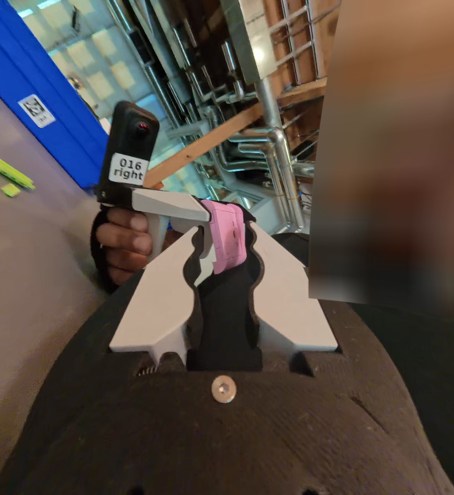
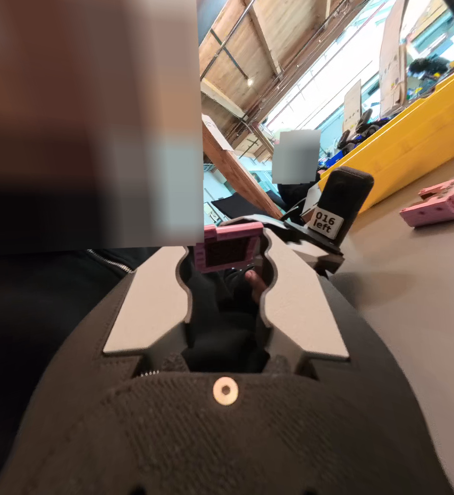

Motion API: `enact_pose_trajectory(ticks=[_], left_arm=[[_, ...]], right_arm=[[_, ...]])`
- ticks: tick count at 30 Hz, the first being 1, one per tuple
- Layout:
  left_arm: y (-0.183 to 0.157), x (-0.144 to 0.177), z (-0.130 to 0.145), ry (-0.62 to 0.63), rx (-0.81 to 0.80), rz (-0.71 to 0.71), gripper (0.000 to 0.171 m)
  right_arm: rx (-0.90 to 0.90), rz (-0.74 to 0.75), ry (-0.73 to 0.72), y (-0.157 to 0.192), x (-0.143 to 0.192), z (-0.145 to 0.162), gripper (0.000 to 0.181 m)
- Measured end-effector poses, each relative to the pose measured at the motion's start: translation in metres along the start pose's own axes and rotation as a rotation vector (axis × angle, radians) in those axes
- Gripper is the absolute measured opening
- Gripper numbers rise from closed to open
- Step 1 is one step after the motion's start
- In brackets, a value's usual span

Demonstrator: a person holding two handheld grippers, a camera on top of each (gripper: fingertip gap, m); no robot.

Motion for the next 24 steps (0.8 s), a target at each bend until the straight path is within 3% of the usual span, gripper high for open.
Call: enact_pose_trajectory(ticks=[3,4,7,14,17,24], left_arm=[[-0.002,-0.001,-0.001,-0.009,-0.019,0.003,0.013],[-0.002,0.002,-0.006,-0.036,-0.037,-0.012,0.006],[0.000,0.011,-0.016,-0.059,-0.144,-0.121,0.007],[0.006,0.022,-0.029,-0.087,-0.306,-0.317,0.006],[0.007,0.022,-0.029,-0.074,-0.348,-0.356,0.006],[0.009,0.017,-0.023,0.015,-0.429,-0.431,0.006]], right_arm=[[-0.022,-0.015,0.001,-0.002,-0.002,0.000,0.047],[-0.023,0.000,-0.029,-0.005,0.000,-0.003,0.038],[-0.008,0.087,-0.162,-0.013,0.012,-0.020,0.048],[0.255,0.431,-0.078,-0.028,0.016,-0.016,0.040],[0.330,0.461,-0.057,-0.025,0.011,-0.016,0.033],[0.299,0.417,-0.041,-0.022,0.009,-0.013,0.022]])
Point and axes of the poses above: each gripper's, where its closed fingertips meet, x back along the fingers, z out of its underside, y = z × x across the jaws, the point moved 3 cm from there along x, back along the fingers, and after that the axes turned 10 degrees about z, right-handed, at the moved point
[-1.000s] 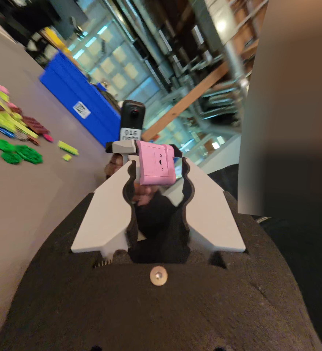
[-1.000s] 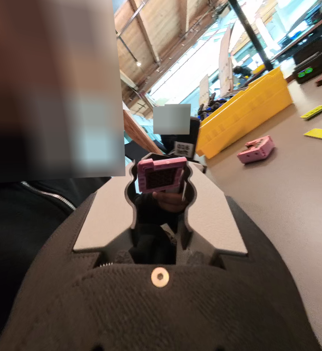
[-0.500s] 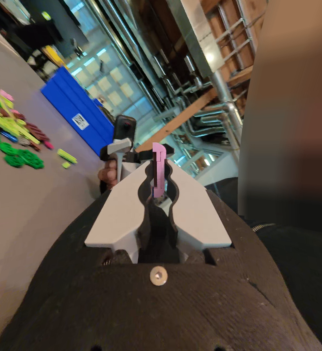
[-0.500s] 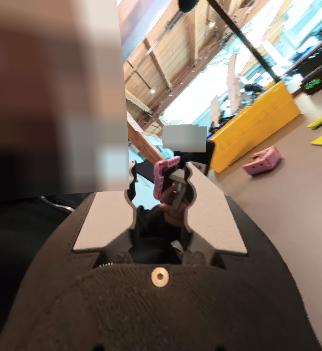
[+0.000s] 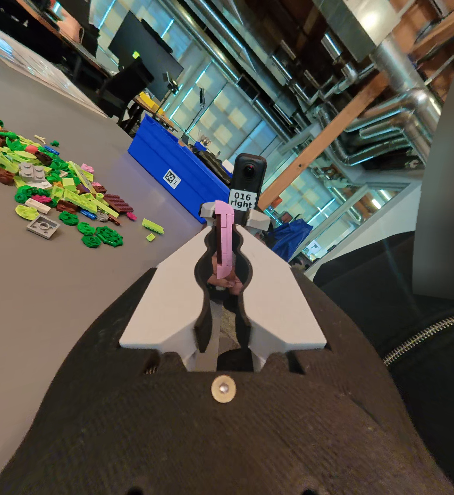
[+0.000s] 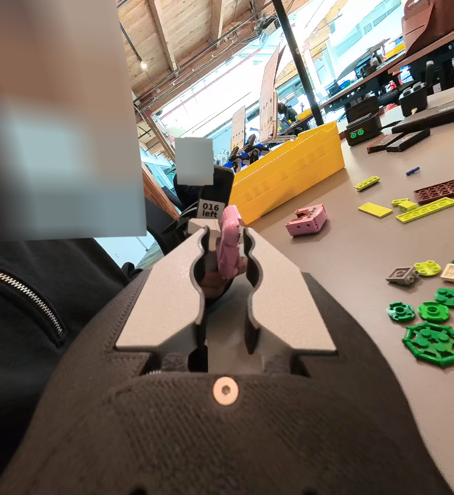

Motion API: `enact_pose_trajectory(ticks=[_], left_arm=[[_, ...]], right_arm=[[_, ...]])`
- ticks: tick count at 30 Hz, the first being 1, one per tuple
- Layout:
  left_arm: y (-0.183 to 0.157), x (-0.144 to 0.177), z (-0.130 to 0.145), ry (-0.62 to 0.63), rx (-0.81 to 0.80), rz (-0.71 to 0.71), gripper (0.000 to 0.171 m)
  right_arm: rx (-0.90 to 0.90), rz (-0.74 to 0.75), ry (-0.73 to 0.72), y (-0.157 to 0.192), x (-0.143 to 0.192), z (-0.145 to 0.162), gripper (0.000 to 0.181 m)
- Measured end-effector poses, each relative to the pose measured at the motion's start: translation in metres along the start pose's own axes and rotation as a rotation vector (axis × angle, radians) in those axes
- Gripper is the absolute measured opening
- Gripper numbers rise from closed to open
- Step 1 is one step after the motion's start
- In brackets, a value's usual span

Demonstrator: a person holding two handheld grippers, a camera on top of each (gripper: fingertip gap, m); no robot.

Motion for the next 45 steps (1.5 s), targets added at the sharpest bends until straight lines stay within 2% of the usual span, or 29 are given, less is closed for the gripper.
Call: enact_pose_trajectory(ticks=[5,8,12,18,21,24,26,29,36,41,43,45], left_arm=[[-0.001,0.002,-0.003,-0.023,0.013,0.008,0.006],[0.002,0.001,-0.002,-0.035,0.030,-0.014,0.006],[0.001,-0.002,-0.001,-0.025,0.027,-0.029,0.007],[-0.011,-0.008,-0.005,-0.085,0.226,0.132,0.007],[-0.014,-0.009,-0.006,-0.108,0.291,0.179,0.007],[-0.015,-0.010,-0.006,-0.098,0.264,0.163,0.008],[-0.010,-0.007,-0.005,-0.069,0.177,0.108,0.006],[-0.008,-0.005,-0.002,-0.011,0.101,0.056,0.007],[0.000,-0.004,0.001,0.021,0.048,0.000,0.007],[0.001,-0.005,0.002,0.002,0.065,-0.002,0.006],[0.006,-0.004,0.001,-0.006,0.060,-0.059,0.008],[0.021,0.010,-0.001,0.006,0.017,-0.118,0.007]], right_arm=[[0.043,0.026,0.040,0.000,-0.002,0.006,0.011],[0.047,0.042,0.078,-0.002,-0.001,0.009,0.009],[0.044,0.038,0.053,-0.002,0.002,0.008,0.009],[0.075,-0.071,-0.061,0.010,0.008,-0.001,0.007],[0.218,-0.036,-0.097,0.016,0.010,-0.003,0.008],[0.351,0.023,-0.098,0.018,0.011,-0.003,0.009],[0.302,0.041,-0.075,0.013,0.008,-0.003,0.011],[0.152,0.010,-0.111,0.006,0.010,-0.010,0.025],[0.181,0.040,-0.046,0.005,0.007,-0.002,0.006],[0.279,0.074,-0.027,0.006,0.008,-0.001,0.006],[0.304,0.026,-0.043,0.014,0.010,-0.003,0.006],[0.212,-0.141,-0.127,0.036,0.017,-0.016,0.006]])
Point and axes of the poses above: each gripper's, where its closed fingertips meet, x back along the fingers, z out of its underside, y = z × x across the jaws, the point moved 3 cm from there along x, back along the fingers, and after that the axes turned 10 degrees about z, right-handed, at the moved point
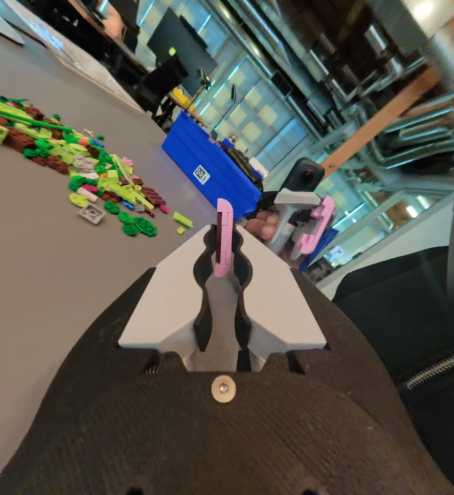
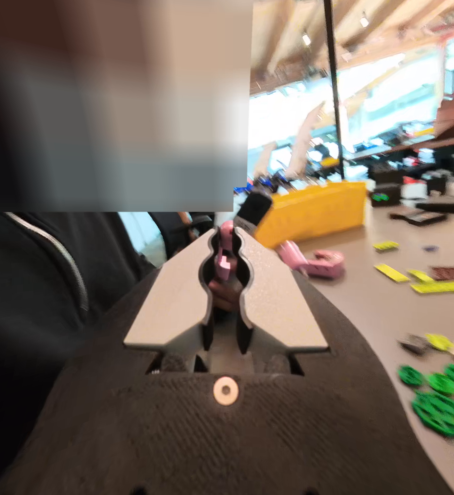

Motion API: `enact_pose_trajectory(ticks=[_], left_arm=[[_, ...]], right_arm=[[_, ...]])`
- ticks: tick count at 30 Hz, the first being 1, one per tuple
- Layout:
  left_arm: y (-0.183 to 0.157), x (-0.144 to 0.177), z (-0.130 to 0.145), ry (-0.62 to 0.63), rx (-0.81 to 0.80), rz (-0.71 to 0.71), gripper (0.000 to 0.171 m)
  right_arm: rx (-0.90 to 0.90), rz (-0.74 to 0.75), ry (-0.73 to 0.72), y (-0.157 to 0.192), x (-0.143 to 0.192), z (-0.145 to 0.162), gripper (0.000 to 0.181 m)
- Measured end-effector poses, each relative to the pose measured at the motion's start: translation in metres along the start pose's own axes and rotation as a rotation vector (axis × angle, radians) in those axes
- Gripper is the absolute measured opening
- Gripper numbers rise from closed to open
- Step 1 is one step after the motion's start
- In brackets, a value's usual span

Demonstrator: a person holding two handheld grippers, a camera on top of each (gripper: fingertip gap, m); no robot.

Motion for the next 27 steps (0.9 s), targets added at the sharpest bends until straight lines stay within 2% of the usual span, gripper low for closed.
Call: enact_pose_trajectory(ticks=[2,4,6,11,18,22,27], left_arm=[[0.000,0.009,-0.008,-0.042,0.042,0.032,0.007],[0.003,0.013,-0.010,-0.016,0.008,-0.017,0.007],[0.005,0.012,-0.008,0.029,-0.005,-0.041,0.007],[0.011,0.013,-0.005,0.038,0.025,-0.056,0.007],[0.029,0.016,0.028,0.381,0.015,-0.218,0.007],[0.038,0.020,0.033,0.415,0.083,-0.251,0.007],[0.048,0.027,0.025,0.392,0.085,-0.308,0.033]], right_arm=[[-0.008,0.074,0.026,-0.013,0.003,-0.002,0.005],[0.033,0.169,0.067,-0.028,0.009,0.002,0.005],[-0.004,0.180,0.069,-0.032,0.013,0.003,0.005],[-0.052,0.253,0.149,-0.045,0.011,0.018,0.006],[-0.152,0.252,0.179,-0.052,0.009,0.027,0.006],[-0.241,0.285,0.235,-0.059,0.007,0.036,0.006],[-0.263,0.325,0.282,-0.064,0.004,0.043,0.006]])
Point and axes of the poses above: each gripper's, where its closed fingertips meet, x back along the fingers, z out of its underside, y = z × x across the jaws, the point moved 3 cm from there along x, back along the fingers, and after that the axes turned 10 degrees about z, right-handed, at the moved point
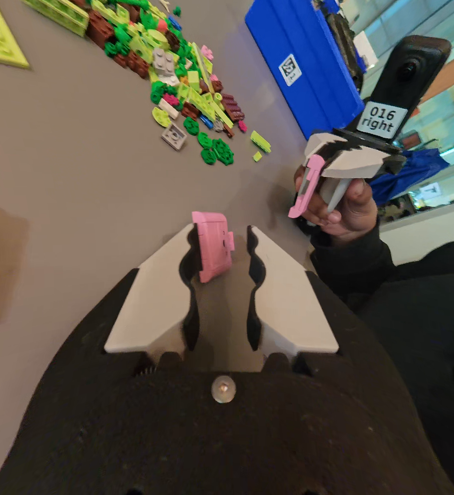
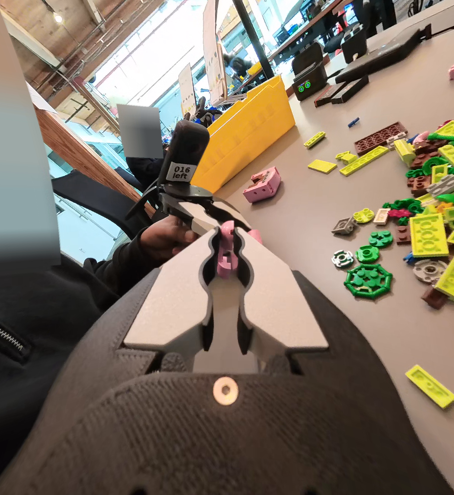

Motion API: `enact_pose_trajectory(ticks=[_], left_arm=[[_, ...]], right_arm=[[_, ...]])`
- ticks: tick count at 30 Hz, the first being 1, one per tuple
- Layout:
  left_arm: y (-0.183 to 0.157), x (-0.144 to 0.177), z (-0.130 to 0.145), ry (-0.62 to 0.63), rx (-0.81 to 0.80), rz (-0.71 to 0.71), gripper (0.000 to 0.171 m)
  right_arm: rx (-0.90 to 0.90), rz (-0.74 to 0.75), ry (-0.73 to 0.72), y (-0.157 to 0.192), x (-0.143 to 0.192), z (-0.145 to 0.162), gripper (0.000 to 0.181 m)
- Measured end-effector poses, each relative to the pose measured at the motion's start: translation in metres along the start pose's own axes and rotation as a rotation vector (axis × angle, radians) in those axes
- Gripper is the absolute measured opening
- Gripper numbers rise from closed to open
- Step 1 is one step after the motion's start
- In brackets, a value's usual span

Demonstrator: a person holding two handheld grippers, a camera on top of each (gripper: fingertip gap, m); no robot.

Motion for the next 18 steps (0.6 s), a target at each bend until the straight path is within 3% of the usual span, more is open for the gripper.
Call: enact_pose_trajectory(ticks=[3,5,8,10,13,17,18], left_arm=[[0.003,0.009,-0.015,-0.091,-0.098,-0.101,0.059],[-0.014,0.014,-0.028,-0.181,-0.213,-0.095,0.061],[-0.060,0.005,-0.027,-0.194,-0.275,0.172,0.040],[-0.074,-0.005,-0.018,-0.138,-0.225,0.291,0.040],[-0.076,-0.016,-0.011,-0.120,-0.215,0.317,0.037],[-0.081,-0.011,-0.019,-0.227,-0.172,0.385,0.000],[-0.080,-0.010,-0.020,-0.230,-0.171,0.393,0.000]], right_arm=[[-0.018,-0.007,-0.024,0.000,0.001,-0.002,0.006],[-0.023,-0.036,-0.053,0.004,0.002,-0.004,0.006],[-0.045,-0.093,-0.075,0.011,0.001,-0.005,0.006],[-0.083,-0.151,-0.092,0.016,-0.001,-0.006,0.006],[-0.163,-0.246,-0.130,0.024,-0.003,-0.009,0.006],[-0.176,-0.268,-0.135,0.027,-0.006,-0.007,0.006],[-0.170,-0.278,-0.141,0.029,-0.005,-0.008,0.006]])
Point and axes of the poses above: each gripper's, where its closed fingertips meet, x back along the fingers, z out of its underside, y = z × x across the jaws, the point moved 3 cm from there along x, back along the fingers, and after that the axes turned 10 degrees about z, right-handed, at the moved point
